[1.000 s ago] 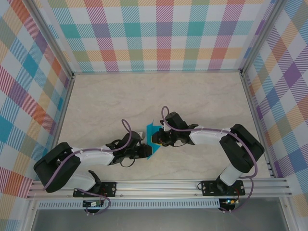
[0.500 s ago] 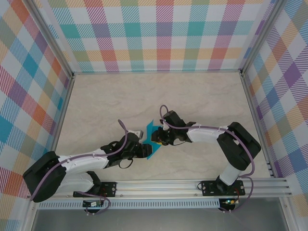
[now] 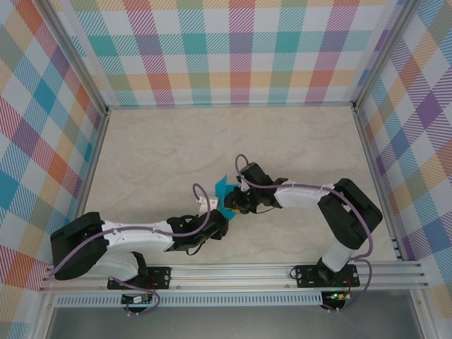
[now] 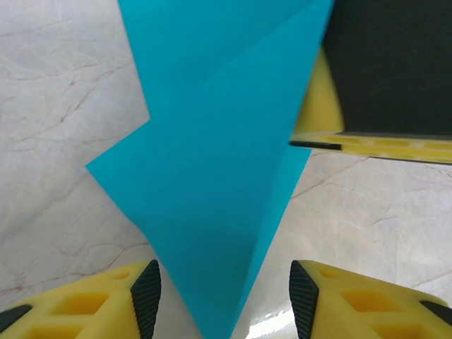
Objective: Fold a paper plane with a square sheet of paper (pick it up from the middle)
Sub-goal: Fourth fold the wing at the center of the table.
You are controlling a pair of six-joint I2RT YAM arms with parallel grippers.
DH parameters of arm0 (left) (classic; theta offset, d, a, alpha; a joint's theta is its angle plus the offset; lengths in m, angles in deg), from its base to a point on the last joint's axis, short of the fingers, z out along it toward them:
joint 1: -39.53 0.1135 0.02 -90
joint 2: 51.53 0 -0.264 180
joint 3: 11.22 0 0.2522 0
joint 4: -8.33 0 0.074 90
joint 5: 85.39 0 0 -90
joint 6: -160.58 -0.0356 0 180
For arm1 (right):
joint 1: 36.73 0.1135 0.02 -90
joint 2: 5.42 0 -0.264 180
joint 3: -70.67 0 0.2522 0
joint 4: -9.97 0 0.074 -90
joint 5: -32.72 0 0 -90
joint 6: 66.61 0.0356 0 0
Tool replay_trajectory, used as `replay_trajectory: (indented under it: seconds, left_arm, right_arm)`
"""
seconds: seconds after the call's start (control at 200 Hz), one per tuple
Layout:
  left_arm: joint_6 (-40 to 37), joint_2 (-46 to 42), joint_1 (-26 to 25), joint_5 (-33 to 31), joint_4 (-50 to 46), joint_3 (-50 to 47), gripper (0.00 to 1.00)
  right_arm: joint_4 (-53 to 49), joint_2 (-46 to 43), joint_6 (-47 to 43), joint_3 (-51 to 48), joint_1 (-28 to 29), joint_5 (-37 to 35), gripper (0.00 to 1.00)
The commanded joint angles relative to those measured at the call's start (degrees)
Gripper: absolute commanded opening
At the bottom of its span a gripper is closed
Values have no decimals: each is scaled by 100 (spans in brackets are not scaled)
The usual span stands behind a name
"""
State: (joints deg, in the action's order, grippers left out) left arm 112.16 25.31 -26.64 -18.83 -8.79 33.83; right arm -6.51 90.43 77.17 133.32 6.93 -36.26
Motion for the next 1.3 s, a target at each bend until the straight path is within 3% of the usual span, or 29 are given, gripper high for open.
replay_trajectory:
  seconds: [0.0, 0.14, 0.49, 0.935, 1.075, 1.295]
  left_arm:
    - [141, 353, -193, -691, -293, 351, 51]
    - [199, 618, -282, -779, -388, 474, 45]
    - [355, 517, -300, -751, -413, 308, 45]
    - [89, 579, -298, -443, -119, 299, 24]
    - [-80, 502, -244, -261, 35, 266, 16]
    - [-324, 195, 174, 506, 550, -40, 14]
  right_arm:
    - [-117, 46, -42, 113, -42, 24, 27]
    - [-141, 21, -48, 95, -49, 23, 27]
    - [-124, 78, -18, 118, -59, 24, 27]
    - [-209, 13, -19, 95, -60, -29, 27]
    - [-314, -121, -36, 9, -73, -119, 28]
    - [-349, -577, 106, -406, -156, -401, 30]
